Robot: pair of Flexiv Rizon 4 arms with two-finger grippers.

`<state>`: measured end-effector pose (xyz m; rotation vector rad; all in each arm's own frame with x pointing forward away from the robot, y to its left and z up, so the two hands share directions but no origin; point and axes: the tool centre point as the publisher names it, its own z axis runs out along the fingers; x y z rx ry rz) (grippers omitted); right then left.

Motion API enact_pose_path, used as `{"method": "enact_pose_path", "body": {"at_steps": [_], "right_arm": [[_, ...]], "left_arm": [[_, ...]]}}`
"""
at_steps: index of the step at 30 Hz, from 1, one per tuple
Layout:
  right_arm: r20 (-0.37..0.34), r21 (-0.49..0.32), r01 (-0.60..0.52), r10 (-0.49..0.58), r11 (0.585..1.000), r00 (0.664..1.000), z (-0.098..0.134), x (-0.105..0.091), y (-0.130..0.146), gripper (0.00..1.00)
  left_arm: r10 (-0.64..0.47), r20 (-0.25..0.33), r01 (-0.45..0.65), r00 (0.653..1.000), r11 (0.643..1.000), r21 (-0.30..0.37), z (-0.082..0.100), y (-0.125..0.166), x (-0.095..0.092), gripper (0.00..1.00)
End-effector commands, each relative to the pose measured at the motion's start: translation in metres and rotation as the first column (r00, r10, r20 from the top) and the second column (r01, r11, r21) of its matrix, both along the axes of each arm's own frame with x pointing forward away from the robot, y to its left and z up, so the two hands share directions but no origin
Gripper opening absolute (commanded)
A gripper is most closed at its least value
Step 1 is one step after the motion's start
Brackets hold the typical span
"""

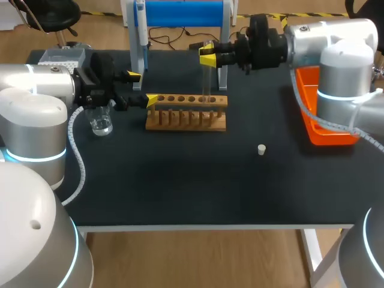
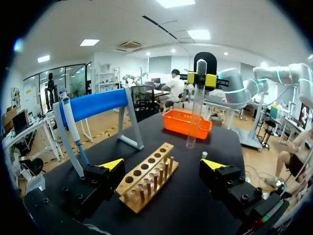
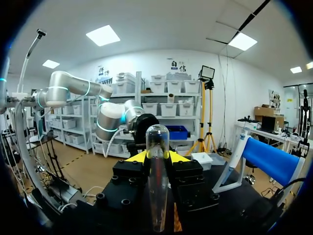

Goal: Invert the test tube, pick up the pipette, mount the tip to pipette, aspirate from beaker and dispense into the tube, eject the tip, return the pipette, and cap with the stopper.

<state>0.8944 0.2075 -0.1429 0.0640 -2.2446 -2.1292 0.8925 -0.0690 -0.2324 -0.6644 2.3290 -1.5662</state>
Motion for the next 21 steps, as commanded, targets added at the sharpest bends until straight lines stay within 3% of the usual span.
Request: {"method": "enact_pose_path", "body": {"at_steps": [1, 2, 4, 5, 7, 9, 10, 12, 14, 15, 17, 20, 21], "right_arm": [[-0.001, -0.003, -0.001, 0.001, 1.000, 1.000, 0.000, 0.000, -0.001, 0.00], [-0.001, -0.003, -0.001, 0.001, 1.000, 1.000, 0.000, 0.000, -0.001, 0.00], [-0.259, -0.002, 0.007, -0.007, 1.000, 0.966, -0.003, 0.010, 0.000, 0.00], [-0.340, -0.006, 0.020, -0.021, 1.000, 0.940, -0.004, 0.014, 0.001, 0.00], [-0.541, 0.011, 0.005, 0.002, 1.000, 0.841, -0.002, 0.020, 0.003, 0.00], [-0.659, 0.002, 0.012, -0.008, 1.000, 0.752, -0.001, 0.026, 0.004, 0.00], [-0.720, 0.011, -0.001, 0.009, 1.000, 0.694, 0.001, 0.028, 0.005, 0.00], [-0.829, -0.046, 0.007, -0.042, 0.999, 0.558, 0.001, 0.034, 0.007, 0.00], [-0.922, -0.071, -0.005, -0.064, 0.997, 0.382, 0.000, 0.040, 0.008, 0.00], [-0.935, -0.127, -0.006, -0.118, 0.992, 0.335, -0.002, 0.042, 0.008, 0.00], [-0.975, -0.124, 0.004, -0.123, 0.992, 0.185, -0.005, 0.048, 0.007, 0.00], [-0.989, -0.148, -0.005, -0.148, 0.989, 0.003, -0.010, 0.053, 0.006, 0.00], [-0.986, -0.165, -0.014, -0.165, 0.986, -0.033, -0.012, 0.052, 0.005, 0.00]], "left_arm": [[0.002, 0.003, -0.002, 1.000, 1.000, -0.003, -0.001, 0.000, -0.001, 1.00], [0.002, 0.003, -0.002, 1.000, 1.000, -0.003, -0.001, 0.000, -0.001, 1.00], [0.002, 0.003, -0.002, 1.000, 1.000, -0.003, -0.001, 0.000, -0.001, 1.00], [0.002, 0.003, -0.002, 1.000, 1.000, -0.003, -0.001, 0.000, -0.001, 1.00], [0.002, 0.003, -0.002, 1.000, 1.000, -0.003, -0.001, 0.000, -0.001, 1.00], [0.002, 0.003, -0.002, 1.000, 1.000, -0.003, -0.001, 0.000, -0.001, 1.00], [0.002, 0.003, -0.002, 1.000, 1.000, -0.003, -0.001, 0.000, -0.001, 1.00], [0.002, 0.003, -0.002, 1.000, 1.000, -0.003, -0.001, 0.000, -0.001, 1.00], [0.002, 0.003, -0.002, 1.000, 1.000, -0.003, -0.001, 0.000, -0.001, 1.00], [0.002, 0.003, -0.002, 1.000, 1.000, -0.003, -0.001, 0.000, -0.001, 1.00], [0.002, 0.003, -0.002, 1.000, 1.000, -0.003, -0.001, 0.000, -0.001, 1.00], [0.002, 0.003, -0.002, 1.000, 1.000, -0.003, -0.001, 0.000, -0.001, 1.00], [0.002, 0.003, -0.002, 1.000, 1.000, -0.003, -0.001, 0.000, -0.001, 1.00]]}}
